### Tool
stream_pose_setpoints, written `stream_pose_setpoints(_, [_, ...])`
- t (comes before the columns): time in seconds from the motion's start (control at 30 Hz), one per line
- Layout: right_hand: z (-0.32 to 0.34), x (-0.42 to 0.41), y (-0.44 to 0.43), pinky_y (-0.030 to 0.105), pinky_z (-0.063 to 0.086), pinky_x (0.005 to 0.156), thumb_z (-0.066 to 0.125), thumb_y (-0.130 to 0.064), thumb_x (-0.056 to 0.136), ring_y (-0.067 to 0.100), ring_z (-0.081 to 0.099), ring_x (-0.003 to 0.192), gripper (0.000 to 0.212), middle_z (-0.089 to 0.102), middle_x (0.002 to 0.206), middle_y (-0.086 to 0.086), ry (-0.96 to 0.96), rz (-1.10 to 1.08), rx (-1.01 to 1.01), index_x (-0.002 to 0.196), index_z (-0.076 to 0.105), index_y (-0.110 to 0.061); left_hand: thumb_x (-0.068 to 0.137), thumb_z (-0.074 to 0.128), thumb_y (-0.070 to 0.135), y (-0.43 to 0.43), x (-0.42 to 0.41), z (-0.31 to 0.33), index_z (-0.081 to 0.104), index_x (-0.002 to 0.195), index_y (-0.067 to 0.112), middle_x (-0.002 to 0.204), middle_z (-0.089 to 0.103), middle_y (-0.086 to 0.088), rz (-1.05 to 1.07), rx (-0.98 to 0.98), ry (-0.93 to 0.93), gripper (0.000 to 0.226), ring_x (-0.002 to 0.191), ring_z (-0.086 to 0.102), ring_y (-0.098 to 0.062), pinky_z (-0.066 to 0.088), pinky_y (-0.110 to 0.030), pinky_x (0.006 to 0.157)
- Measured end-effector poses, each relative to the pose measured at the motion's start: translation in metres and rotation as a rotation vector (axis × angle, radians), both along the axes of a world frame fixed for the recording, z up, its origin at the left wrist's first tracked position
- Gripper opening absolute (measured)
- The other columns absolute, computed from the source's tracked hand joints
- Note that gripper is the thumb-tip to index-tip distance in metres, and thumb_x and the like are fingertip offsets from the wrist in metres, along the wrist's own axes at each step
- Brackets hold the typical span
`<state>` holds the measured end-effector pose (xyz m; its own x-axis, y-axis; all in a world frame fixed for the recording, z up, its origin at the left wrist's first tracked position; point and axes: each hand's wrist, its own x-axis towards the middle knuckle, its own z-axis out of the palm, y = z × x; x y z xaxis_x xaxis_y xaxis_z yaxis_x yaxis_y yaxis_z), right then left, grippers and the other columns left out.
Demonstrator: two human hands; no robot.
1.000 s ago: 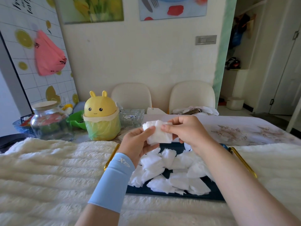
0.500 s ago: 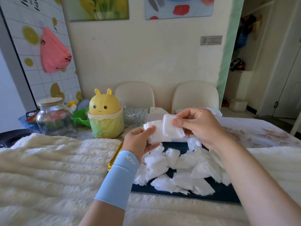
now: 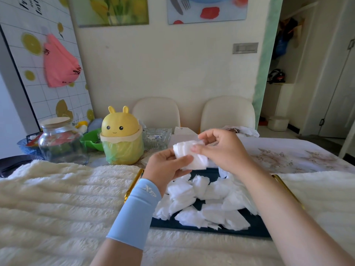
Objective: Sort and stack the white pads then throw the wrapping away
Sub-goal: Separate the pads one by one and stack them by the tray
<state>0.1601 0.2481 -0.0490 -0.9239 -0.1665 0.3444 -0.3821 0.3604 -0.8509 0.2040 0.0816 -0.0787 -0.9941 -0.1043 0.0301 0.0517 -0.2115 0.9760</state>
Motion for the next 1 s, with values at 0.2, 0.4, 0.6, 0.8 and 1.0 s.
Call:
stream_pose_setpoints(0.2, [0.0,0.004,-0.002,0.018,0.043,0.049,0.086,-0.029,0.078,0.006,0.064,0.056,0.017,0.075,0.075,-0.001,-0.193,-0.016,-0.025,0.086,0.076,-0.018,0.09,0.068,0.012,0.0,-0.002,0.0,0.069,0.108,0.001,0.1,0.075,-0.017,0.042,0.134,-0.005,0.021,0.087,0.074,-0.025,0.062,-0.032,0.077])
stream_pose_setpoints(0.4, [-0.002,-0.003,0.003,0.023,0.05,0.056,0.086,-0.024,0.079,0.008,0.062,0.059,0.016,0.074,0.075,-0.004,-0.146,-0.055,-0.144,0.084,0.074,-0.013,0.093,0.067,0.021,-0.002,-0.006,-0.005,0.067,0.105,0.007,0.098,0.075,-0.015,0.164,0.177,-0.075,0.018,0.084,0.075,-0.027,0.062,-0.038,0.076])
stream_pose_setpoints(0.6, [0.006,0.001,0.003,0.023,0.043,0.046,0.086,-0.01,0.077,0.009,0.06,0.049,0.017,0.069,0.066,-0.004,-0.148,0.113,-0.2,0.083,0.07,-0.009,0.093,0.065,0.017,-0.004,-0.006,-0.004,0.068,0.105,0.004,0.097,0.076,-0.017,0.119,0.133,-0.078,0.018,0.086,0.075,-0.027,0.062,-0.039,0.078])
stream_pose_setpoints(0.8, [-0.001,0.0,-0.002,0.015,0.043,0.048,0.092,-0.019,0.071,0.007,0.064,0.052,0.023,0.071,0.065,-0.006,-0.095,0.051,-0.008,0.082,0.072,-0.014,0.099,0.055,0.021,0.001,-0.004,-0.003,0.069,0.107,0.002,0.104,0.074,-0.021,0.026,0.042,-0.034,0.025,0.094,0.073,-0.03,0.06,-0.039,0.083])
stream_pose_setpoints(1.0, [-0.001,-0.002,0.004,0.023,0.049,0.065,0.086,-0.029,0.078,0.01,0.067,0.09,0.054,0.068,0.109,-0.002,-0.225,0.116,-0.024,0.126,0.063,-0.025,0.074,0.08,0.02,-0.003,-0.003,-0.003,0.07,0.111,0.001,0.105,0.074,-0.016,-0.083,-0.132,0.031,0.042,0.104,0.07,-0.033,0.053,-0.047,0.098])
